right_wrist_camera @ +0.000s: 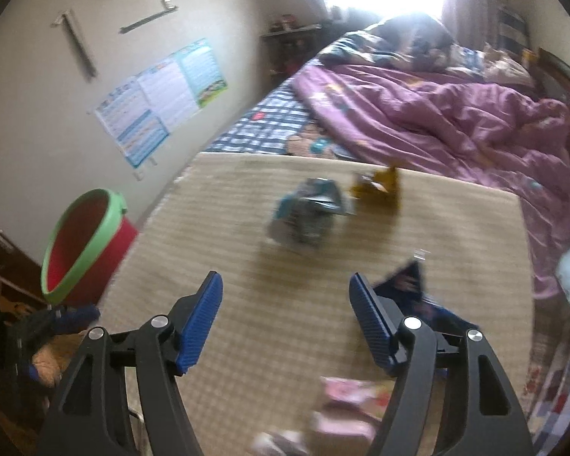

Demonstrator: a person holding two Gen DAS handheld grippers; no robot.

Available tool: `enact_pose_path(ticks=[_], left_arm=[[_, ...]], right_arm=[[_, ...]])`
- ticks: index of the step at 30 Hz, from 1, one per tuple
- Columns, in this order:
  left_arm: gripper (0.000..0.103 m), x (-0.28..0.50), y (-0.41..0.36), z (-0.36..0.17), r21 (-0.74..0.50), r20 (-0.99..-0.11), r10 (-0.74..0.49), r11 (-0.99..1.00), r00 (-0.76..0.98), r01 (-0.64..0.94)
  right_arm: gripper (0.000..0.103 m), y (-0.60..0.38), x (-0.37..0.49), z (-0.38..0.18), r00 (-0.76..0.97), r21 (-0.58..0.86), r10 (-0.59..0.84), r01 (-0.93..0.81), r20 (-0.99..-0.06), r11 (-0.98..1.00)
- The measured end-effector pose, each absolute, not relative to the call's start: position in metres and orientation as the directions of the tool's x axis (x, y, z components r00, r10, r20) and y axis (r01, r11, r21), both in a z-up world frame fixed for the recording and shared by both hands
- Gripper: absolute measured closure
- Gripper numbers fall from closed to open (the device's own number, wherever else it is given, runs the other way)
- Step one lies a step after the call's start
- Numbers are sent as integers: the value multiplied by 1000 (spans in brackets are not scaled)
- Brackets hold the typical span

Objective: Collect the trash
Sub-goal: 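Move both open tools back over the remaining trash on the mat, then grasp the yellow snack wrapper with the left tool while the right tool grasps the white paper cup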

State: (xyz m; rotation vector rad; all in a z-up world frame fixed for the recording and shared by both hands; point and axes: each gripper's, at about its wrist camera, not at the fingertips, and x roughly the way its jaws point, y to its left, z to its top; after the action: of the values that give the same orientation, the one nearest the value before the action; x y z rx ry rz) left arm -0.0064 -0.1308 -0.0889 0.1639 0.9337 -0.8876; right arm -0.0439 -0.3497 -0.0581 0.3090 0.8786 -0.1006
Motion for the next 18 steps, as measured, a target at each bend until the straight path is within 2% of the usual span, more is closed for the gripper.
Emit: enact_pose_path(ticks=[6,13,14,15,16,18], left_arm=[[26,-79,-182,-102,-167,-787,-609,371,103,914],[27,-110,-202,-123,-141,-844,-536,256,19,956],[29,-110,-201,-124,-140,-847,-532,255,18,957],[42,-111,-201,-126,-142,-850,-527,255,14,956],[49,-110,-201,-128,-144,-856,-517,259,11,955],[73,-110,-200,-134,-141,-870,-494,275,13,951]], right_arm=[[35,-375,-70,-62,610,210,-1,274,-793,938],[35,-386,-96,-69,578,194,-26,315,-816,929],[35,-387,-97,-70,575,194,-26,319,-818,928],[35,-388,-100,-72,571,196,-27,325,-820,925],[35,-388,-100,-73,568,197,-26,328,-822,924],[35,-389,-102,-75,564,205,-20,333,-826,921]])
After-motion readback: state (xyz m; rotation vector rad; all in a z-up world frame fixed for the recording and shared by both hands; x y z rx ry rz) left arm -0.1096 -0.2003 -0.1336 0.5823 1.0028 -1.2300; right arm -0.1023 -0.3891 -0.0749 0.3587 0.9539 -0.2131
